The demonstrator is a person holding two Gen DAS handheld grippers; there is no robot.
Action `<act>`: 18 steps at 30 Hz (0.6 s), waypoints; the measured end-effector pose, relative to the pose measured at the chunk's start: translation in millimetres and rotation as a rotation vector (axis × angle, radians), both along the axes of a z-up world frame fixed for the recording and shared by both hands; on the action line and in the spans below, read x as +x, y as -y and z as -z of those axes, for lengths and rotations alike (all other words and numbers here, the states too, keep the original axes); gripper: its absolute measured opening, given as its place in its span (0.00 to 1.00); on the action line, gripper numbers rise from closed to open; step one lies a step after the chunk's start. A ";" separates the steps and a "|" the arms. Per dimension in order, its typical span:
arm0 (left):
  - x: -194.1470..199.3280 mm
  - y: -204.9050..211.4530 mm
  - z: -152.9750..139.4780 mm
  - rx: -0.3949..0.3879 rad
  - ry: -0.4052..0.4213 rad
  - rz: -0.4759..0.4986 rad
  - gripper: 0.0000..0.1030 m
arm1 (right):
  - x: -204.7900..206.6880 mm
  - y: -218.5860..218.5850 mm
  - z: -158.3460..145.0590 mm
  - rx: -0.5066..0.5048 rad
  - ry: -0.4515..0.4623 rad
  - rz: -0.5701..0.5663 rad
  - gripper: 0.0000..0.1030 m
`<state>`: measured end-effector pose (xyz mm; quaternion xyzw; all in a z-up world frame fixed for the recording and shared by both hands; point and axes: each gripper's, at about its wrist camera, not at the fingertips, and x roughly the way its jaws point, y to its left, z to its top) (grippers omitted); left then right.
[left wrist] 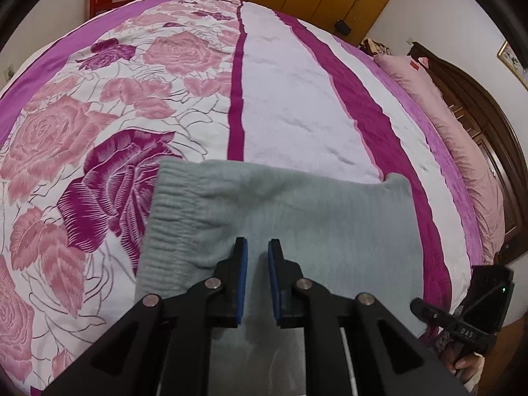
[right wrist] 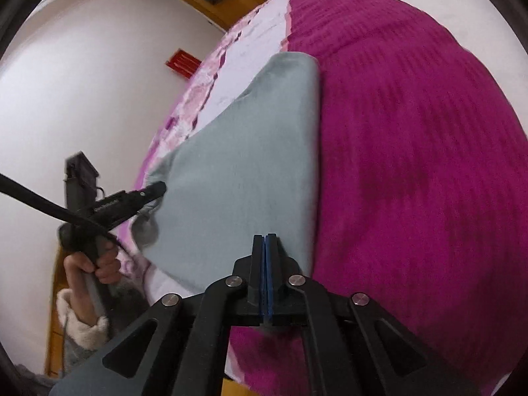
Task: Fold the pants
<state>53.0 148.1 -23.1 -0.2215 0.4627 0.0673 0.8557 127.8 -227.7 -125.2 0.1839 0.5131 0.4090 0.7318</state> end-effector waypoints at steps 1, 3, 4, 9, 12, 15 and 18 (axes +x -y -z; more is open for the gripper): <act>-0.8 -1.6 -0.3 -0.003 0.003 -0.006 0.13 | 1.5 4.9 -4.1 0.008 -0.003 0.011 0.00; -0.5 -4.3 0.3 -0.014 0.004 -0.013 0.13 | 7.5 10.8 -17.1 0.017 0.041 0.035 0.05; 0.0 -4.8 0.9 -0.016 0.003 -0.015 0.13 | 15.2 11.8 -23.3 0.028 0.060 0.041 0.12; 2.9 -2.2 1.2 -0.010 0.002 -0.007 0.13 | 71.1 10.3 -16.7 0.000 0.003 0.084 0.53; 1.8 -4.4 2.1 -0.028 0.003 -0.007 0.13 | 89.7 4.1 -1.7 0.015 -0.051 0.042 0.52; 1.4 -7.7 2.3 -0.054 0.006 -0.016 0.13 | 97.3 -3.1 0.4 0.032 -0.055 -0.020 0.52; 2.9 -7.1 2.0 -0.068 0.014 -0.013 0.14 | 106.0 -12.4 5.9 0.103 -0.120 -0.103 0.51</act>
